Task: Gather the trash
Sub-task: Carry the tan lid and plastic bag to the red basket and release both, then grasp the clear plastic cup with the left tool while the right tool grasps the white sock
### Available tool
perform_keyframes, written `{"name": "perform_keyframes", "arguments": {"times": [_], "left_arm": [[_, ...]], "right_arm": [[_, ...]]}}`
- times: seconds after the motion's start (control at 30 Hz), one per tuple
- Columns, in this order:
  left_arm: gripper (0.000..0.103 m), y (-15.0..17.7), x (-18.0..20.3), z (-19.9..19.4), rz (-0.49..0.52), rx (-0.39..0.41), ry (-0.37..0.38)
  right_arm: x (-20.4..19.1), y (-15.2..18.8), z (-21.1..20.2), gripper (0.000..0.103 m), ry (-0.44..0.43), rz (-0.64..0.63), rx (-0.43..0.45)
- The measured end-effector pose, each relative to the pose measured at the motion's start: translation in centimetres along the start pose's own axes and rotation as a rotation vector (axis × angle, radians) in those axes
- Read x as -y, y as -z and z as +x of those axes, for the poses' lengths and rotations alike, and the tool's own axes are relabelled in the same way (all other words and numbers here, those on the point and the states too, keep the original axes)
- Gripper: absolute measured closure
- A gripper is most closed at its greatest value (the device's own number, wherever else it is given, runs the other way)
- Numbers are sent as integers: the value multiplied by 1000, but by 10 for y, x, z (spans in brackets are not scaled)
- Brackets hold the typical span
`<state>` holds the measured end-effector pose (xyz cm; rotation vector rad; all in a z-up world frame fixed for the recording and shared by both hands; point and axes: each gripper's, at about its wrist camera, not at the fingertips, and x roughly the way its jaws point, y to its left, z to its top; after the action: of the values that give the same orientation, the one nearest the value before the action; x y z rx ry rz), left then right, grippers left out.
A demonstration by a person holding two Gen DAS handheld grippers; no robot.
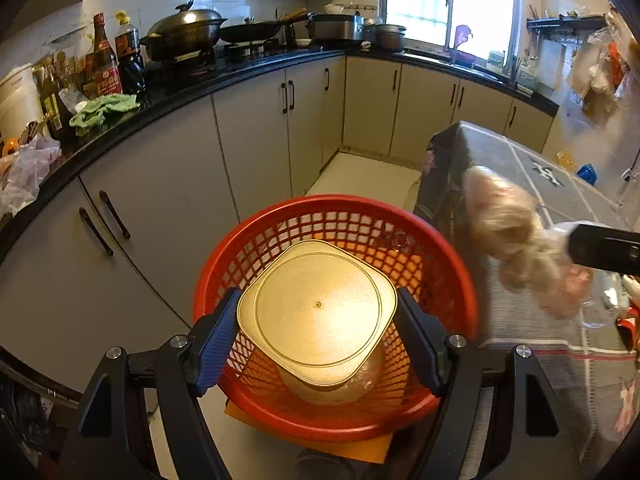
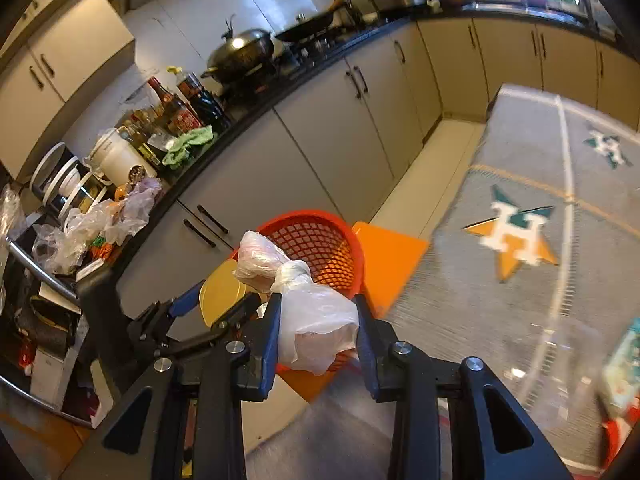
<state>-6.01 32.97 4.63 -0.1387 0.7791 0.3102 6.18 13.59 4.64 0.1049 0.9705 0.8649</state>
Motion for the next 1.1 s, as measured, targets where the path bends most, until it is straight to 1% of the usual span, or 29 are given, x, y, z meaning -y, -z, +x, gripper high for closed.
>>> {"name": "perform_keyframes", "arguments": {"times": [0.2, 0.3, 0.37, 0.47, 0.53, 0.63, 0.77, 0.8, 0.87, 0.93, 1.1], "left_arm": [[28, 5, -9, 18, -2, -25, -3], [28, 6, -10, 22, -6, -28, -1], [28, 6, -10, 23, -12, -33, 4], [28, 6, -10, 23, -16, -33, 3], [22, 6, -10, 21, -20, -29, 6], [21, 4, -8, 16, -27, -22, 3], [21, 4, -1, 5, -27, -7, 10], [21, 4, 2, 0, -24, 0, 19], [21, 4, 8, -9, -15, 14, 28], [21, 4, 15, -19, -4, 29, 36], [21, 10, 40, -43, 23, 49, 78]], "right_arm": [[-4, -8, 40, 64, -2, 22, -37], [-5, -11, 48, 63, -1, 26, -38], [-5, -12, 50, 60, -3, 30, -39], [-4, -13, 50, 59, -11, 36, -37], [-2, -12, 47, 58, -19, 40, -33], [2, -10, 36, 58, -21, 41, -20], [4, -4, 18, 54, -20, 37, 0], [4, -1, 9, 53, -20, 31, 13], [3, 6, -5, 47, -5, 13, 39], [5, 13, -20, 43, 4, 6, 63], [22, 39, -63, 39, 42, 1, 114]]}}
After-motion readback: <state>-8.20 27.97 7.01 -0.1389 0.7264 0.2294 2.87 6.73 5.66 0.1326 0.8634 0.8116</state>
